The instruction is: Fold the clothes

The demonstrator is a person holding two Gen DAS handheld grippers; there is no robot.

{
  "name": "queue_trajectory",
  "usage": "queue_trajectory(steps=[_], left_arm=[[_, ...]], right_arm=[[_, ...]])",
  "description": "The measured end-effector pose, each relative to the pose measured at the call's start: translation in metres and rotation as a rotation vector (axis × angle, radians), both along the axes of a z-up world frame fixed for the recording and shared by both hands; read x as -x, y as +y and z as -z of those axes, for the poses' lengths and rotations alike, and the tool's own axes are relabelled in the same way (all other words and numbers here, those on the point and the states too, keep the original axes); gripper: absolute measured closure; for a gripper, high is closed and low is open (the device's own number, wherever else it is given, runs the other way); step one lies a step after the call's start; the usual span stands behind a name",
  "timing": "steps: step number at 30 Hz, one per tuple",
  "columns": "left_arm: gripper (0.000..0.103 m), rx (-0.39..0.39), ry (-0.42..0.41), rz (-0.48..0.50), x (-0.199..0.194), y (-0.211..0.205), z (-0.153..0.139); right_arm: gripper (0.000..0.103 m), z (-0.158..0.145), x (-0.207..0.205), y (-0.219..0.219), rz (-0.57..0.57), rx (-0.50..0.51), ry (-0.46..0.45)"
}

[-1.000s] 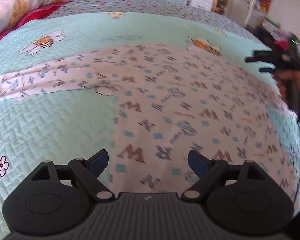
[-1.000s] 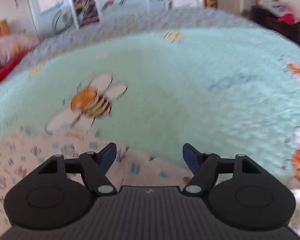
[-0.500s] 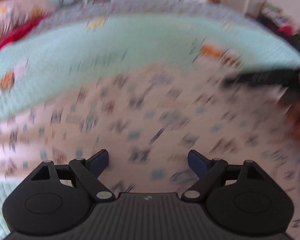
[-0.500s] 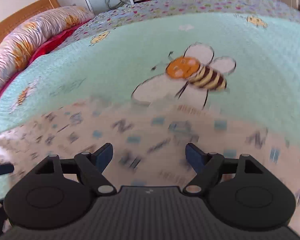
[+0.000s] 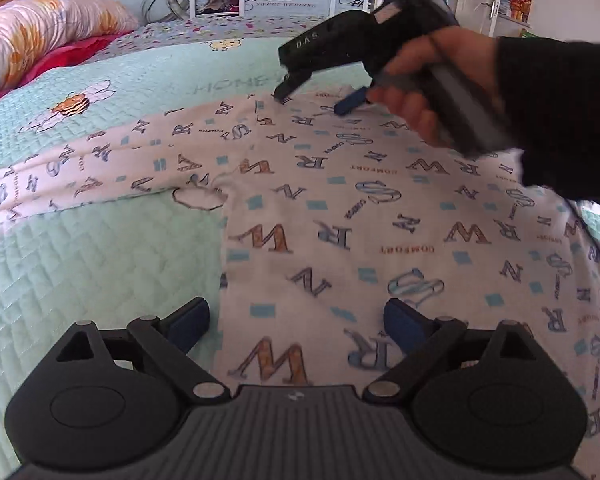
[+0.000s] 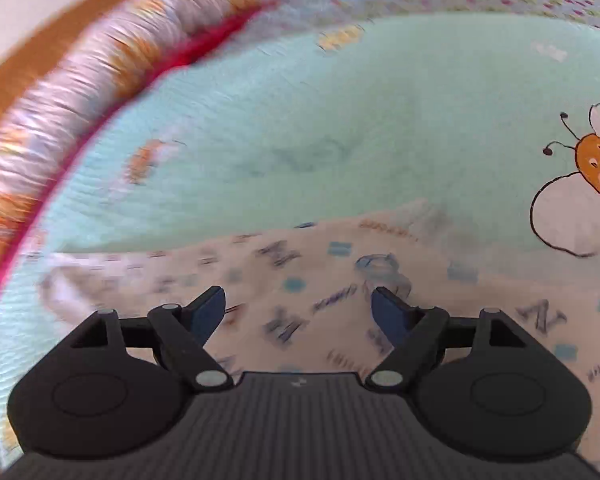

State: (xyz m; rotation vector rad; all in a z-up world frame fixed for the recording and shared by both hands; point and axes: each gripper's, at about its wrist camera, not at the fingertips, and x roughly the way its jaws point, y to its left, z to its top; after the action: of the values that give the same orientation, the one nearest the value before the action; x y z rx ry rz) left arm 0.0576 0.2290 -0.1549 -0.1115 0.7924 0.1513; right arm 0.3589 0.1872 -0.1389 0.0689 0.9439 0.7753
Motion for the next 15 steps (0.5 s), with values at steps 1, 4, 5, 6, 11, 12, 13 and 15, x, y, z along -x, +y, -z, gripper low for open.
queue_trajectory(steps=[1,4,5,6,11,12,13,15], left_arm=[[0.006,0.002,0.001,0.0,0.006,-0.001,-0.002],[0.006,0.019,0.008,0.0,0.031,-0.004,-0.01],[0.006,0.028,0.013,-0.002,0.04,-0.004,-0.012],[0.006,0.039,0.029,-0.013,0.05,-0.005,-0.012],[0.006,0.122,0.086,-0.037,0.103,-0.009,-0.013],[0.006,0.159,0.088,-0.037,0.112,-0.009,-0.015],[0.006,0.204,0.084,-0.037,0.12,-0.007,-0.017],[0.006,0.296,0.067,-0.042,0.132,-0.002,-0.019]], right_arm=[[0.026,-0.002,-0.007,0.001,0.056,-0.002,-0.01],[0.024,-0.026,-0.008,-0.01,0.234,-0.008,-0.049],[0.024,-0.034,0.008,-0.011,0.206,0.004,-0.078],[0.024,-0.039,0.029,-0.011,0.136,0.01,-0.086],[0.024,-0.046,0.16,-0.027,-0.128,0.117,-0.175],[0.024,-0.046,0.185,-0.041,-0.119,0.138,-0.196],[0.024,-0.047,0.207,-0.058,-0.102,0.146,-0.207],[0.024,-0.05,0.239,-0.108,-0.03,0.098,-0.176]])
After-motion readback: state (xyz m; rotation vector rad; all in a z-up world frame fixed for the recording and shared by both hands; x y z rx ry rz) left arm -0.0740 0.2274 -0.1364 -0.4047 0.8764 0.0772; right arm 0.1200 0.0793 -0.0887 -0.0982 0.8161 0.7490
